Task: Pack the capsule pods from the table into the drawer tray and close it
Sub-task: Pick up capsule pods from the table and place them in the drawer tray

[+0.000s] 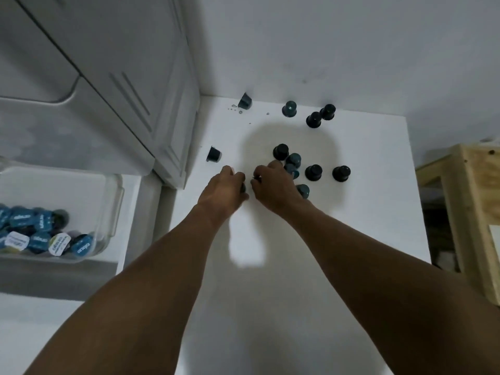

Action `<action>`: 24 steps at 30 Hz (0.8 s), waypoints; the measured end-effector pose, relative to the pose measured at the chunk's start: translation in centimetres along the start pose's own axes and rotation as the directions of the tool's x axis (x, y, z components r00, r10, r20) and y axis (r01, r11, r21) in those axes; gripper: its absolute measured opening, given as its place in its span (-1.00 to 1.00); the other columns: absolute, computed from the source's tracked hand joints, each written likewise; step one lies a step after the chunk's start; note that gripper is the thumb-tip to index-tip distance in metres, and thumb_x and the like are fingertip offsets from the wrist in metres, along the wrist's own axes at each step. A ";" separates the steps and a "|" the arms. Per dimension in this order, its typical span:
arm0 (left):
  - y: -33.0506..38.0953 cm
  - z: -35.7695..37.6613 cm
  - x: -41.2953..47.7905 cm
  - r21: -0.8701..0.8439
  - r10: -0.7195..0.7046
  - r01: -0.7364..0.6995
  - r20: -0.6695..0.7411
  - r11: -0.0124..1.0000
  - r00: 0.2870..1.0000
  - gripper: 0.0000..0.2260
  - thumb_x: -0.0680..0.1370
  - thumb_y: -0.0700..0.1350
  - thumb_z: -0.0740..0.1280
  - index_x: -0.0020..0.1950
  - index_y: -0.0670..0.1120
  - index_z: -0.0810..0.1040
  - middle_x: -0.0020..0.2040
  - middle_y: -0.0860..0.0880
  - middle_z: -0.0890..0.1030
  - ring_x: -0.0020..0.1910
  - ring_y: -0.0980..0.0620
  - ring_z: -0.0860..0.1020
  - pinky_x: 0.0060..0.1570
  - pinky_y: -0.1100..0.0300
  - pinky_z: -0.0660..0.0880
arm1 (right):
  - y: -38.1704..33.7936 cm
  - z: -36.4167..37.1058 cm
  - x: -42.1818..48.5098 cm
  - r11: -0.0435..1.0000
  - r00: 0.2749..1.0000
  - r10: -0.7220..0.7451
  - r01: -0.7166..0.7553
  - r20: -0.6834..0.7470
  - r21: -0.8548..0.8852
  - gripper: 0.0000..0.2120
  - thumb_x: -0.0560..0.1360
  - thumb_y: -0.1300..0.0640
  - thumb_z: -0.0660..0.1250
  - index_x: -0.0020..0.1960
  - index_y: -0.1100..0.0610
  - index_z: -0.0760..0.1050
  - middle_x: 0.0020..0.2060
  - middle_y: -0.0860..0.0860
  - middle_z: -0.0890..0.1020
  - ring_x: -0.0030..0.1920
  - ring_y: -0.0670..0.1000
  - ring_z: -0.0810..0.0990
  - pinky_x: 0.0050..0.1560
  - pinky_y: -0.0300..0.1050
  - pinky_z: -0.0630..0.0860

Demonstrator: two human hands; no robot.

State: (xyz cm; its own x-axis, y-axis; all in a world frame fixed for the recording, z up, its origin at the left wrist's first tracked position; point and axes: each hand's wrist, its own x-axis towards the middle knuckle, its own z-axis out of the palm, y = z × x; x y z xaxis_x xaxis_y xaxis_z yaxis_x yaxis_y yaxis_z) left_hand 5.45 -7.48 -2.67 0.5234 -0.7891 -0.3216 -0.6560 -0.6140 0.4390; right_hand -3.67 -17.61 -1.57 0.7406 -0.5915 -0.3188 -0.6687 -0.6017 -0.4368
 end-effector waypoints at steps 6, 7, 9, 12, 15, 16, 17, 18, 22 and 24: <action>0.3 -0.4 -0.6 -0.028 -0.041 0.040 -0.019 0.999 0.999 -0.83 0.48 -0.09 0.30 0.02 -0.12 0.45 -0.01 -0.07 0.41 -0.14 -0.04 0.38 -0.11 0.12 0.47 | 0.0 0.0 -0.6 0.999 0.999 -0.036 0.036 -0.016 0.004 -0.81 0.51 0.19 0.25 0.07 0.26 0.49 0.04 0.24 0.47 -0.09 0.21 0.53 -0.13 -0.08 0.43; 0.5 -0.6 -1.0 -0.024 -0.038 0.038 -0.019 0.999 0.999 -0.81 0.47 -0.10 0.31 0.04 -0.12 0.45 0.01 -0.07 0.41 -0.14 -0.05 0.38 -0.10 0.11 0.48 | -0.2 -0.1 -1.0 0.999 0.999 -0.038 0.038 -0.014 0.003 -0.79 0.50 0.20 0.25 0.09 0.26 0.48 0.05 0.25 0.47 -0.10 0.21 0.53 -0.12 -0.06 0.46; 1.0 -1.1 -1.8 -0.012 -0.031 0.031 -0.022 0.999 0.999 -0.80 0.46 -0.11 0.31 0.06 -0.12 0.45 0.03 -0.08 0.40 -0.13 -0.05 0.38 -0.08 0.11 0.48 | -0.4 -0.7 -2.0 0.999 0.999 -0.046 0.046 -0.015 0.000 -0.75 0.49 0.20 0.27 0.14 0.26 0.47 0.11 0.24 0.45 -0.03 0.22 0.54 -0.07 -0.03 0.48; 2.2 -1.8 -3.6 0.020 -0.029 0.030 -0.056 0.999 0.998 -0.79 0.46 -0.10 0.31 0.04 -0.13 0.41 0.01 -0.12 0.39 -0.12 -0.13 0.45 -0.12 0.10 0.48 | -0.7 -2.2 -3.9 0.998 0.998 -0.052 0.052 -0.027 -0.024 -0.69 0.46 0.22 0.29 0.18 0.28 0.45 0.21 0.20 0.40 0.12 0.19 0.49 -0.05 -0.11 0.38; 3.6 -2.9 -5.9 0.051 -0.001 0.006 -0.107 0.999 0.994 -0.73 0.46 -0.05 0.34 0.06 -0.14 0.38 0.00 -0.16 0.41 -0.09 -0.20 0.47 -0.14 0.06 0.46 | -1.1 -3.7 -6.6 0.996 0.996 -0.069 0.066 -0.050 -0.067 -0.72 0.43 0.27 0.26 0.13 0.32 0.44 0.07 0.20 0.40 0.08 0.19 0.46 -0.02 -0.07 0.44; 4.1 -3.3 -6.8 0.064 0.009 -0.001 -0.129 0.998 0.992 -0.71 0.46 -0.03 0.35 0.07 -0.14 0.38 0.00 -0.16 0.41 -0.09 -0.20 0.47 -0.15 0.06 0.45 | -1.2 -4.0 -7.5 0.995 0.993 -0.085 0.080 -0.076 -0.060 -0.72 0.41 0.29 0.26 0.10 0.34 0.45 0.02 0.21 0.38 0.00 0.21 0.48 -0.01 0.01 0.50; 4.5 -3.7 -7.8 0.077 0.017 -0.005 -0.157 0.997 0.987 -0.70 0.46 -0.02 0.35 0.07 -0.15 0.38 0.00 -0.16 0.43 -0.09 -0.20 0.48 -0.16 0.07 0.44 | -1.3 -4.4 -8.5 0.995 0.990 -0.092 0.087 -0.102 -0.049 -0.70 0.38 0.28 0.28 0.10 0.34 0.45 0.02 0.21 0.37 -0.06 0.23 0.49 -0.02 0.07 0.53; 4.9 -4.1 -8.8 0.094 0.028 -0.010 -0.191 0.996 0.981 -0.70 0.46 -0.02 0.35 0.06 -0.15 0.39 -0.01 -0.16 0.45 -0.10 -0.20 0.48 -0.17 0.07 0.43 | -1.4 -4.8 -9.5 0.994 0.987 -0.102 0.097 -0.126 -0.039 -0.67 0.39 0.25 0.29 0.14 0.32 0.45 0.07 0.22 0.37 -0.07 0.24 0.50 -0.02 0.10 0.55; 6.5 -5.2 -14.0 0.165 0.075 -0.018 -0.350 0.986 0.934 -0.77 0.46 -0.04 0.31 -0.04 -0.18 0.43 -0.09 -0.16 0.52 -0.17 -0.20 0.50 -0.25 0.11 0.39 | -2.2 -6.9 -14.4 0.992 0.982 -0.118 0.111 -0.145 -0.056 -0.64 0.45 0.20 0.32 0.23 0.22 0.42 0.21 0.15 0.34 0.02 0.20 0.50 0.08 0.00 0.50; 7.1 -5.5 -17.2 0.154 0.073 -0.009 -0.418 0.988 0.905 -0.81 0.46 -0.07 0.30 -0.05 -0.18 0.44 -0.10 -0.14 0.50 -0.19 -0.18 0.50 -0.30 0.16 0.33 | -2.4 -7.4 -16.8 0.986 0.971 -0.159 0.145 -0.179 -0.084 -0.65 0.45 0.21 0.31 0.22 0.23 0.43 0.20 0.14 0.34 0.00 0.20 0.49 0.05 -0.01 0.50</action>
State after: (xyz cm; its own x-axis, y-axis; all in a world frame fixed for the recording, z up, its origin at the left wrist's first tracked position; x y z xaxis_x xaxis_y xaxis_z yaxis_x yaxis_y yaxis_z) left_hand -5.21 1.88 10.60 0.6532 -0.7516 0.0921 -0.7365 -0.6023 0.3079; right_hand -15.04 -10.16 11.04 0.8133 -0.5748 -0.0901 -0.5570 -0.7244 -0.4061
